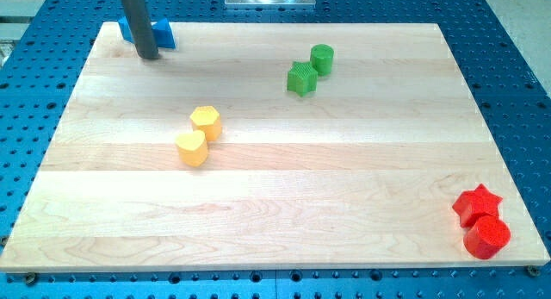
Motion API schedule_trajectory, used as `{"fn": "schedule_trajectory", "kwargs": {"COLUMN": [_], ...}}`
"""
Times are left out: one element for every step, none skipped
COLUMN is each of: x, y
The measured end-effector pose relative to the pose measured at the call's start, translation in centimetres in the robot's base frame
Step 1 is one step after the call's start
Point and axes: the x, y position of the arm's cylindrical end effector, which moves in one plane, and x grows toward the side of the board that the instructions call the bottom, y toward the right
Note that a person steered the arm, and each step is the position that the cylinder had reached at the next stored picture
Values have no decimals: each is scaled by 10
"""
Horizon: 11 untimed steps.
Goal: Push the green blocks to the center of the board
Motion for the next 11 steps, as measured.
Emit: {"fn": "schedule_trajectory", "kwargs": {"x": [21, 21, 22, 21, -18, -24, -29, -15, 30, 86, 83], "y": [34, 36, 36, 42, 114, 230, 295, 305, 247, 192, 208]}}
